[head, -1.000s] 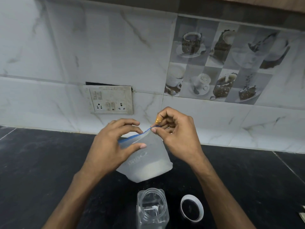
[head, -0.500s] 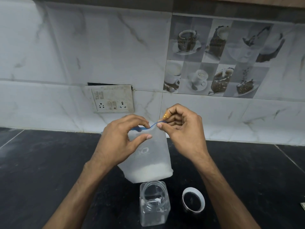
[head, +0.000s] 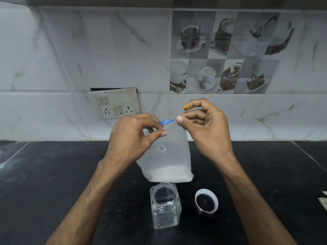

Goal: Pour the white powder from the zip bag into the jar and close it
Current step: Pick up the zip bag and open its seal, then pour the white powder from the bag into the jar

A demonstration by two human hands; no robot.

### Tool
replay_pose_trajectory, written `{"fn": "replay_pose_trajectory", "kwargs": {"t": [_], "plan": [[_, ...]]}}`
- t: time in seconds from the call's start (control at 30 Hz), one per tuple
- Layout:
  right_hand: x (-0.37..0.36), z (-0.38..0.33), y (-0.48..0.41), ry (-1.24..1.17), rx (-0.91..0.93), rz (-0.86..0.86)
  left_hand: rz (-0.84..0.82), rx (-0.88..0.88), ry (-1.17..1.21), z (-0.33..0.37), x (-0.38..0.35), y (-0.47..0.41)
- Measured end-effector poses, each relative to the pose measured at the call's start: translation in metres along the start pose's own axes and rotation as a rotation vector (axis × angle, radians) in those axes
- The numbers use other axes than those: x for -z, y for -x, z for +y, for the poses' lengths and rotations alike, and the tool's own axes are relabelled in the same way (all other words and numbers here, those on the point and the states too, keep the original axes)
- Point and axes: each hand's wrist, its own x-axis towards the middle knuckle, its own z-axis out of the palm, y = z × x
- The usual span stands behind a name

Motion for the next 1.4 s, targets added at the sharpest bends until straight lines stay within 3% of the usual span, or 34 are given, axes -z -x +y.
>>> {"fn": "replay_pose_trajectory", "kwargs": {"t": [0.1, 0.17, 0.27, 0.33, 0.6, 0.97, 1.4], "plan": [[0.03, 0.025, 0.016, -0.042, -0.101, -0.048, -0.005, -0.006, -0.011, 0.01, -0.001, -0.005], [0.048, 0.059, 0.04, -0.018, -0.283, -0.097, 0.002, -0.016, -0.017, 0.014, 0.0, -0.006], [0.053, 0.107, 0.079, 0.015, -0.568, -0.312, 0.03, -0.032, -0.041, 0.022, 0.003, -0.008], [0.045, 0.126, 0.098, -0.082, -0.631, -0.348, 0.031, -0.032, -0.04, 0.026, 0.005, -0.009], [0.024, 0.129, 0.097, -0.295, -0.533, -0.081, 0.057, 0.002, 0.03, 0.028, 0.009, -0.006], [0.002, 0.123, 0.092, -0.299, -0.333, -0.002, 0.091, -0.043, 0.074, 0.029, 0.014, -0.003], [0.016, 0.095, 0.068, 0.013, -0.043, 0.119, 0.217, 0.043, 0.207, 0.015, 0.026, 0.006]]}}
